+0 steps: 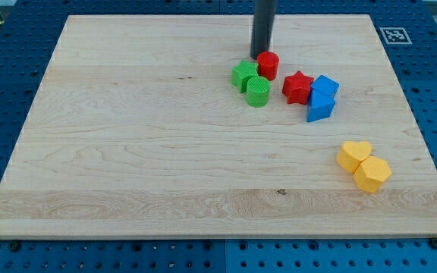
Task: Slide the green star along with the red circle right and up a bit
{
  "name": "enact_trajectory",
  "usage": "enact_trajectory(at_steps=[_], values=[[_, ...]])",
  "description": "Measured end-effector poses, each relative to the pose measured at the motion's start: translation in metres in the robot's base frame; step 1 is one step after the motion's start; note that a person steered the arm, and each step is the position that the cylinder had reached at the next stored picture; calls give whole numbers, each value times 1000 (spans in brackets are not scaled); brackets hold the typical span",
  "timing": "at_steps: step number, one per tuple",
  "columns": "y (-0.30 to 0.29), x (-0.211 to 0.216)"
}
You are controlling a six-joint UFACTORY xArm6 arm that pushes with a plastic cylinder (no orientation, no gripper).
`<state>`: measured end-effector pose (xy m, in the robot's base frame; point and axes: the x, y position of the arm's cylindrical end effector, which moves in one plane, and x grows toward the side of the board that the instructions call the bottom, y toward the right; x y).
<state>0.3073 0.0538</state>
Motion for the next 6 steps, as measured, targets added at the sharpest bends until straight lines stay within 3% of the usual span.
enact_trajectory(at_steps=[2,4,6], values=[[-81,6],[-60,73],[-1,53]])
